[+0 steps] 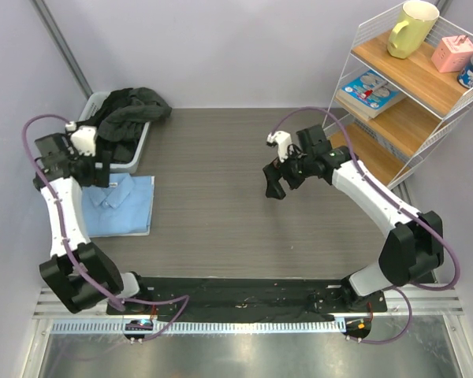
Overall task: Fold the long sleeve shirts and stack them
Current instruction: Neatly place the folded shirt to the corner
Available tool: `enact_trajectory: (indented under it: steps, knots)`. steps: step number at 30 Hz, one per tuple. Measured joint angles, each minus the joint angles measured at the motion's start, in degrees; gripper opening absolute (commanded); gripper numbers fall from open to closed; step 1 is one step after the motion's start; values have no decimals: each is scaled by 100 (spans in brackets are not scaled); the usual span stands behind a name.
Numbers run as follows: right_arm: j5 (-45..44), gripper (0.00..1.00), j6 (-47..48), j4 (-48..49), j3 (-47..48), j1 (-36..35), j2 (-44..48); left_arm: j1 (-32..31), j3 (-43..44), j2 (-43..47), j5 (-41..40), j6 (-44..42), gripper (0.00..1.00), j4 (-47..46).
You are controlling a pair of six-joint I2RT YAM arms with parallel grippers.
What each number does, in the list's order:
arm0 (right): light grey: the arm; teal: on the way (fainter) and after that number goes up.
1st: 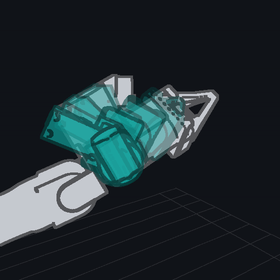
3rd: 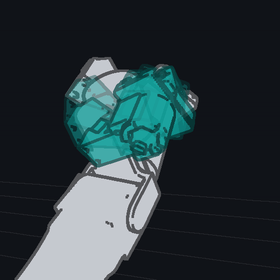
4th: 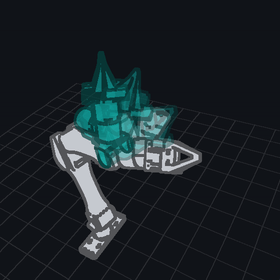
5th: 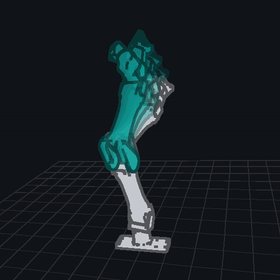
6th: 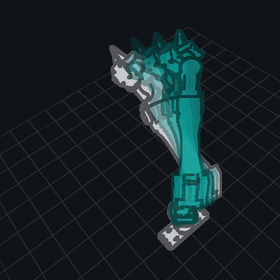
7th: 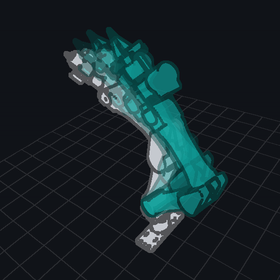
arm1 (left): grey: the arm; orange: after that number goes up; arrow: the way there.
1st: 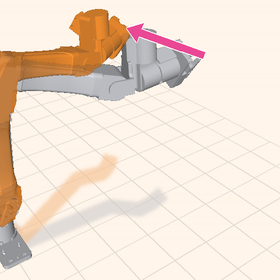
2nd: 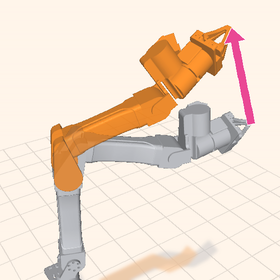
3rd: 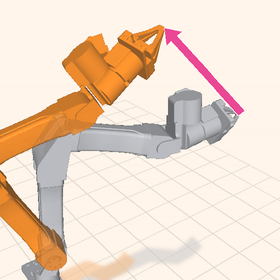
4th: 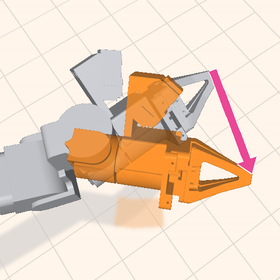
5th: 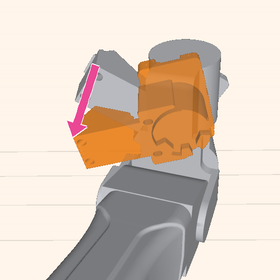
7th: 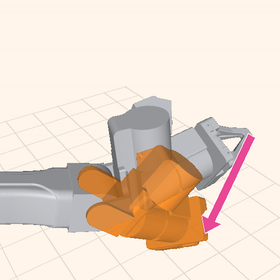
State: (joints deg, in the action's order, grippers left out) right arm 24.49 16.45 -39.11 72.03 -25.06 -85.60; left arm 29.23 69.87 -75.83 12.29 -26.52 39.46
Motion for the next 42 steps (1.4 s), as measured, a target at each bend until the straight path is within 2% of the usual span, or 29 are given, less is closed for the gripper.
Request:
enact_trajectory:
  steps: [3,10,13,15,20,27,33,38,42]
  knots:
    - [155,100,-188,7,-79,358,160,-815,273,-2,101,317,100,334]
    - [197,100,-693,282,-761,1176,393,-3534,966,-562,81,1499,100,557]
    - [68,100,-831,413,-1185,1390,431,-4336,879,-960,72,1989,100,507]
    - [-9,100,-892,455,-1408,1447,450,-4623,750,-1176,72,2245,100,503]
    - [-155,100,-981,505,-1709,1480,660,-4787,448,-1434,68,2671,100,459]
    - [-264,100,-1084,710,-1714,1506,1165,-4765,382,-1165,-138,2782,100,374]
    - [-584,100,-1064,656,-1633,1633,1657,-4356,273,118,-326,2804,100,258]
    - [-811,100,-813,520,-1338,1912,2494,-4122,153,1493,-883,2785,100,66]
    - [-822,100,-726,518,-1292,2065,2841,-4120,160,1895,-1172,2761,100,46]
